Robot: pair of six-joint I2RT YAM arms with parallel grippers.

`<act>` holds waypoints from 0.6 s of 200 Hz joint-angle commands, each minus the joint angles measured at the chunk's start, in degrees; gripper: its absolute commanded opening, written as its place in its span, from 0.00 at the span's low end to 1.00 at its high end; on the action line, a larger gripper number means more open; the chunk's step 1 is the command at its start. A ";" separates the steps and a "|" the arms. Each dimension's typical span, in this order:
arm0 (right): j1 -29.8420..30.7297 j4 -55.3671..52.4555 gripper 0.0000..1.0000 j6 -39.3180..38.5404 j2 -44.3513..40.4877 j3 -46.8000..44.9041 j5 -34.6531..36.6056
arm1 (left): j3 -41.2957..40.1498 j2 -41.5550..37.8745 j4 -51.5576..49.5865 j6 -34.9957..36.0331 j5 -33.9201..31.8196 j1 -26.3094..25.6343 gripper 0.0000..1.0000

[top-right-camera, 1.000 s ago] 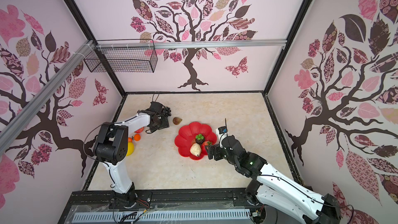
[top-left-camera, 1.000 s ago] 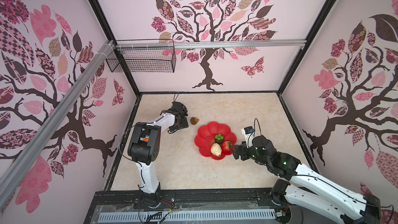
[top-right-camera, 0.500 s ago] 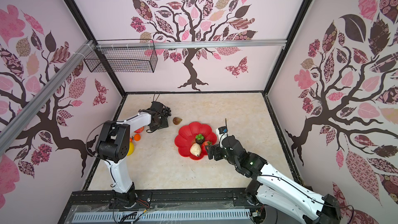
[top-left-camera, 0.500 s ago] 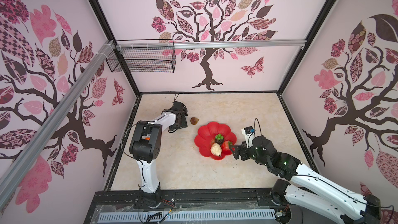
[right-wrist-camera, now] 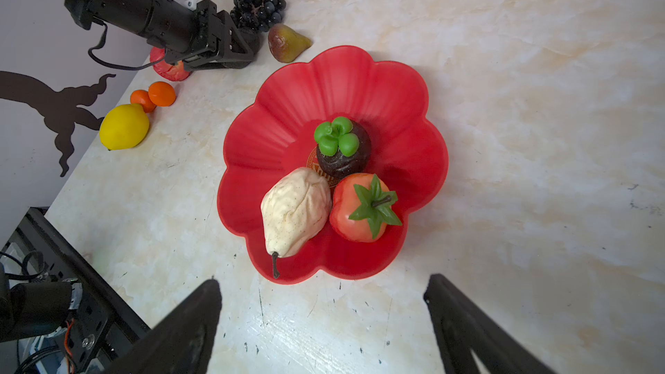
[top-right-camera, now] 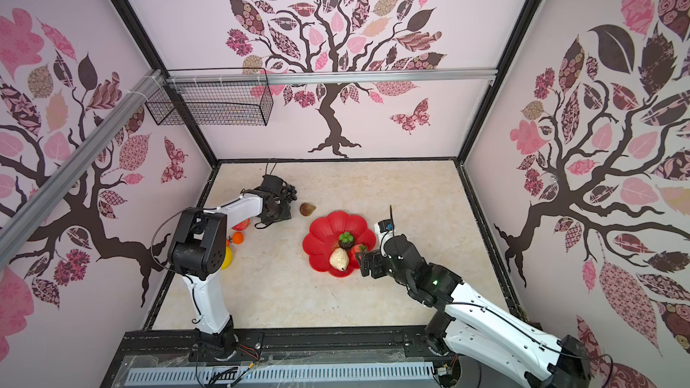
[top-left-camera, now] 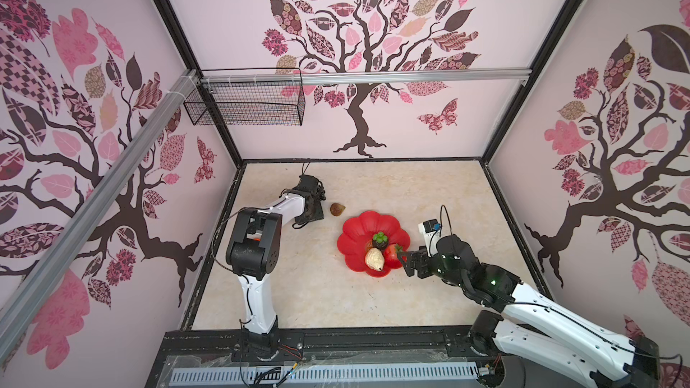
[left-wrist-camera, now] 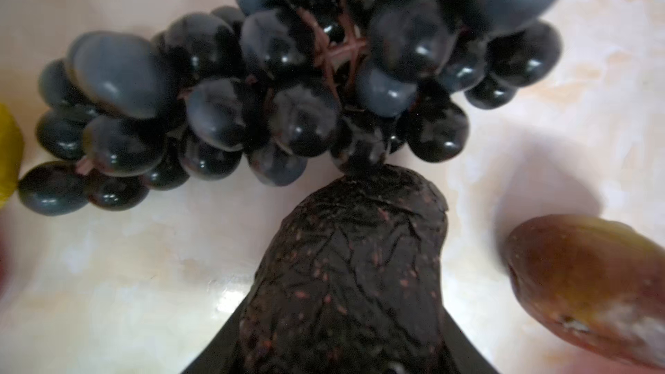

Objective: Arrange fruit in a fruit bowl
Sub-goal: Pick up the fruit from the top-left of the table.

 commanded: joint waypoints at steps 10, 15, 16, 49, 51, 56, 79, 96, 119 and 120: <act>0.28 -0.45 0.92 0.73 1.13 2.44 -0.59 | -6.08 -7.17 6.32 -0.96 3.04 -0.28 0.51; 0.28 -0.32 0.92 0.83 1.28 2.60 -0.81 | -6.89 -8.21 6.78 -0.96 3.08 -0.41 0.51; 0.28 -0.31 0.92 0.79 1.29 2.62 -0.84 | -7.10 -8.39 6.91 -0.96 3.09 -0.46 0.51; 0.32 0.48 0.92 1.23 2.51 3.24 -1.51 | -13.48 -15.63 9.82 -0.87 4.14 -1.53 0.50; 0.29 0.48 0.92 1.33 2.57 3.24 -1.57 | -13.97 -16.21 10.08 -0.87 4.25 -1.64 0.50; 0.34 0.57 0.92 1.34 2.75 3.33 -1.67 | -14.98 -17.40 10.60 -0.87 4.47 -1.80 0.50; 0.30 1.16 0.92 1.64 3.39 3.42 -2.10 | -19.43 -22.87 12.45 -0.79 4.95 -2.96 0.50; 0.28 1.36 0.92 1.64 3.81 3.66 -2.20 | -22.58 -26.85 13.90 -0.70 5.39 -4.56 0.49; 0.28 0.46 0.92 1.43 3.87 5.21 -2.08 | -26.18 -32.19 16.50 1.12 6.09 -9.60 0.48; 0.32 0.38 0.92 1.44 3.86 5.33 -2.04 | -26.28 -32.38 16.55 1.27 6.17 -9.88 0.48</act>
